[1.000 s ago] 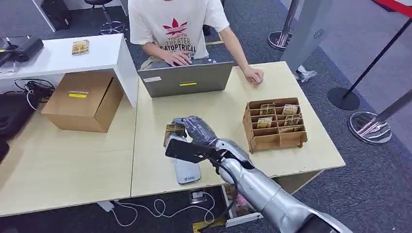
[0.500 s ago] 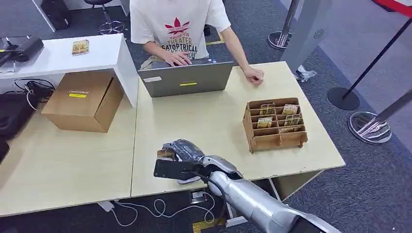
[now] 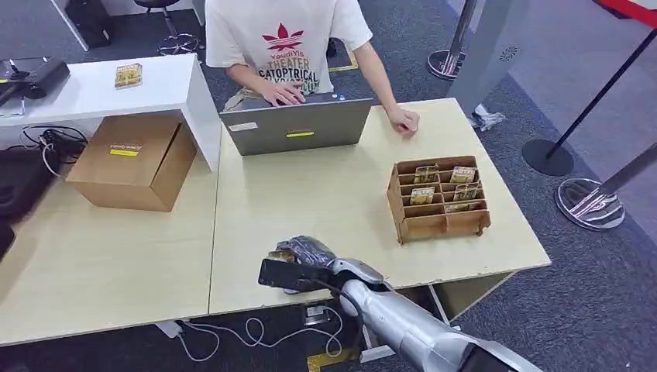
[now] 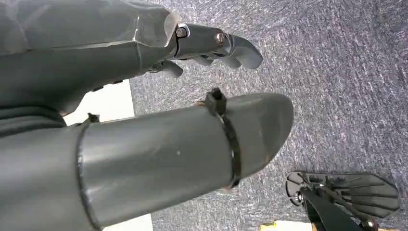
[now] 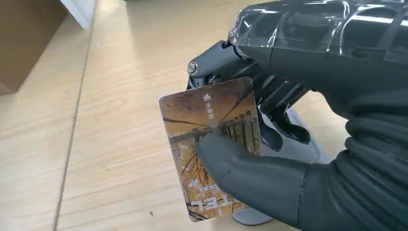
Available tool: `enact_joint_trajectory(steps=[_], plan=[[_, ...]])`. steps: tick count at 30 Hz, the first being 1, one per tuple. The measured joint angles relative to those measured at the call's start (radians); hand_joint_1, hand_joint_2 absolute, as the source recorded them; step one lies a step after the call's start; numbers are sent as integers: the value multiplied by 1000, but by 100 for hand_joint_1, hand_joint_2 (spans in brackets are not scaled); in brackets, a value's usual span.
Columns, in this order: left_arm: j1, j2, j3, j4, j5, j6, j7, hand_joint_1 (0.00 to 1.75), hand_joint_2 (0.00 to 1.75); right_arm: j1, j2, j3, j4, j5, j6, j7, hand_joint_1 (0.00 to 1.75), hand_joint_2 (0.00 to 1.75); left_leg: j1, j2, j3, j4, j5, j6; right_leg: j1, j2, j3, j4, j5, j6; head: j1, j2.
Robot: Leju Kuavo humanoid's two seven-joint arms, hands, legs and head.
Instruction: Pass the card to the sensor for recognition and then transmit it.
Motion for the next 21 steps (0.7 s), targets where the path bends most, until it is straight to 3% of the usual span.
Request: enact_joint_trajectory(steps=[21], plan=[[0, 0, 0, 0, -9, 0, -1, 0, 0, -5, -7, 0, 61, -2, 0, 3, 175, 175, 0, 0, 1, 0, 0, 0, 0, 0, 0, 0, 0, 0, 0, 0]])
